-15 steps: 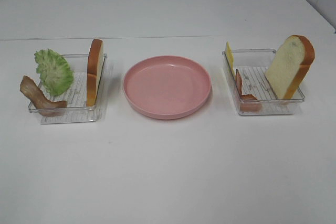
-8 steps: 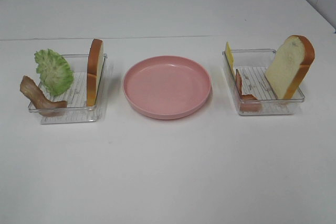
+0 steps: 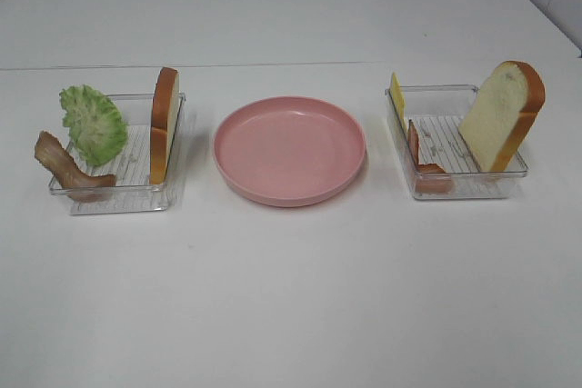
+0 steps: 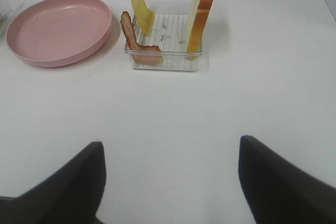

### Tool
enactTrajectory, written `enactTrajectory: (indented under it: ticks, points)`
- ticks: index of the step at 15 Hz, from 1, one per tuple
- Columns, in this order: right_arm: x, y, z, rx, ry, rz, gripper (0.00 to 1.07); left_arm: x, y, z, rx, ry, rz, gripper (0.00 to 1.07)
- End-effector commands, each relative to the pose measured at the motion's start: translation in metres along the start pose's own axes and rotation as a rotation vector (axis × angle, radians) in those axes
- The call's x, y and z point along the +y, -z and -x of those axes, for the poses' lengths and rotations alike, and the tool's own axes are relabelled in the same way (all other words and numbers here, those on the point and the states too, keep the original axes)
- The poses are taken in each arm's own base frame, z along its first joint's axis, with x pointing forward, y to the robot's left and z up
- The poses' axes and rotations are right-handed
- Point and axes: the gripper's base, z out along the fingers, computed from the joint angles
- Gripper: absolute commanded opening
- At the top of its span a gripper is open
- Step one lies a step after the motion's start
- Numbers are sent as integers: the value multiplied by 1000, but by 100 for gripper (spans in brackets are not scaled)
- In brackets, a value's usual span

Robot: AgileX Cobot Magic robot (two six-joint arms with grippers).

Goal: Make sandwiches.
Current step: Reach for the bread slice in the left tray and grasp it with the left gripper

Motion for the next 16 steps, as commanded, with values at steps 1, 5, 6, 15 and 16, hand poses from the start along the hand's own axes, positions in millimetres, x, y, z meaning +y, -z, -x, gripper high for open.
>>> enactTrajectory:
  ticks: [1,5,6,15,16]
  points:
    - [1,1,-1,-19,7,-3,69,-2,-28,21,7,32,-31,72]
    - [1,1,-1,-19,7,-3,69,-2,-87,49,79,50,-59,72]
    - [1,1,-1,-19,7,-3,69,-3,-101,58,116,67,-66,72]
    - [1,1,-1,-19,7,-3,69,-13,-232,129,609,155,-186,72]
    - [1,1,-1,-19,7,-3,69,-15,-237,133,616,150,-192,72]
